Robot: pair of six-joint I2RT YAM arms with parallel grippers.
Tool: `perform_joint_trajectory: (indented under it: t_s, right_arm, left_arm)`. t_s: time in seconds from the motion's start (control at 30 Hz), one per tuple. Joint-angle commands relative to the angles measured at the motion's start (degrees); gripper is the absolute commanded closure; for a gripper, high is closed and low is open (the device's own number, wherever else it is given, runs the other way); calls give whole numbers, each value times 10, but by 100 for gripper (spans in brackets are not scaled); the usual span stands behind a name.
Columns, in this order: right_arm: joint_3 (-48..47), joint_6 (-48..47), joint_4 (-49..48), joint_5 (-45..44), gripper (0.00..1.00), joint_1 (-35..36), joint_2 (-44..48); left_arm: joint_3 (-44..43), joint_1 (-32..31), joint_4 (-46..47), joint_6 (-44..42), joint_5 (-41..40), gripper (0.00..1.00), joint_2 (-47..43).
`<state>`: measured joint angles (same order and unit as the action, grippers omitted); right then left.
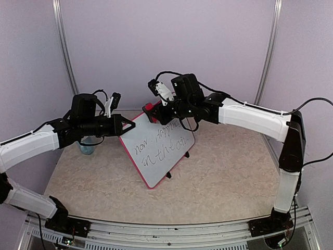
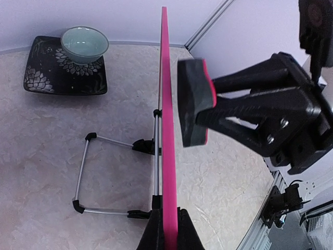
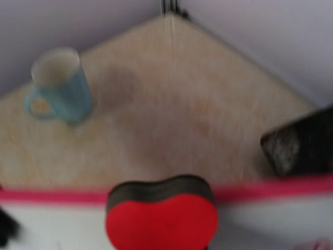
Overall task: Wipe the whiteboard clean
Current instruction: Erase the whiteboard at the center of the board.
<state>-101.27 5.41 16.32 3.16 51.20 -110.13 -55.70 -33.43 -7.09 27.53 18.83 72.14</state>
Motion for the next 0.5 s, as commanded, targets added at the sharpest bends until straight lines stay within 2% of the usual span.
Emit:
perform_joint_trajectory:
  t_s: [0.0,0.13,0.33,0.47]
  right_arm:
    - [-20,-3,9,-2,100,-4,-22]
    - [36,10,-15,13,100,-2,-11]
    - [173,29,-108,20,100,2,26]
    - [199,40,-142,41,100,7,24]
  left_arm:
    - [-9,-5,1,23,57,100,-24]
    - [7,-6,22,34,54,100,-27]
    - [18,-13,44,43,51,100,-23]
    - [18,-20,45,42,46,100,-17]
